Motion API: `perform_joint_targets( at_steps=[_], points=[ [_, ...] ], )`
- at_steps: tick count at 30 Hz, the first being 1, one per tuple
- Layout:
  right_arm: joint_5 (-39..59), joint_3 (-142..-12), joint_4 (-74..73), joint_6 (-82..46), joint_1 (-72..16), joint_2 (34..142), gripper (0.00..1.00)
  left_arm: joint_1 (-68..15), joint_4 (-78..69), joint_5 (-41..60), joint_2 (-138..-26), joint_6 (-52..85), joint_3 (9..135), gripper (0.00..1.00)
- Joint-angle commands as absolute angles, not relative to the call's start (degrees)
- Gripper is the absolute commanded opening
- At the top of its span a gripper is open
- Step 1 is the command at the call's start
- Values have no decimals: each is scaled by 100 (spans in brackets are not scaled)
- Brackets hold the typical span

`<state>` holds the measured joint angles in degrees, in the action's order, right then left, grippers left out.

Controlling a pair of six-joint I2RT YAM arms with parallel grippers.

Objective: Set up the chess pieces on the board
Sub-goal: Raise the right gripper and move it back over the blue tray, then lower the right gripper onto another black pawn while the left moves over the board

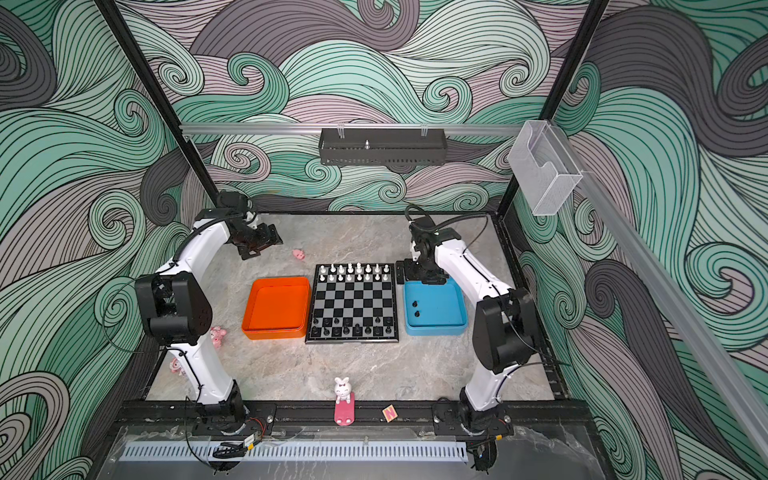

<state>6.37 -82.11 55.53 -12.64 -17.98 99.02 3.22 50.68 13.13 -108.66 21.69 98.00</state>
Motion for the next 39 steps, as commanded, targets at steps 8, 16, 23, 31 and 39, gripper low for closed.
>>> perform_joint_targets(
  at_steps=[8, 16, 23, 31, 39],
  points=[
    [682, -7479, 5322, -1230, -1315, 9897, 100, -313, 4966, 1266, -10843, 2238, 9678, 99],
    [735, -7332, 5113, -1230, -1310, 10205, 96, -1327, 4933, 1232, -10911, 2199, 9668, 99],
    [754, -7347, 4993, -1241, -1309, 10524, 87, -1758, 4966, 1215, -10990, 2154, 9695, 99],
    [875, -7410, 4875, -1292, -1336, 10700, 60, -1824, 4974, 1234, -11041, 2154, 9695, 99],
    [891, -7445, 4819, -1305, -1432, 10894, 48, -1837, 4983, 1239, -11080, 2140, 9716, 99]
  ],
)
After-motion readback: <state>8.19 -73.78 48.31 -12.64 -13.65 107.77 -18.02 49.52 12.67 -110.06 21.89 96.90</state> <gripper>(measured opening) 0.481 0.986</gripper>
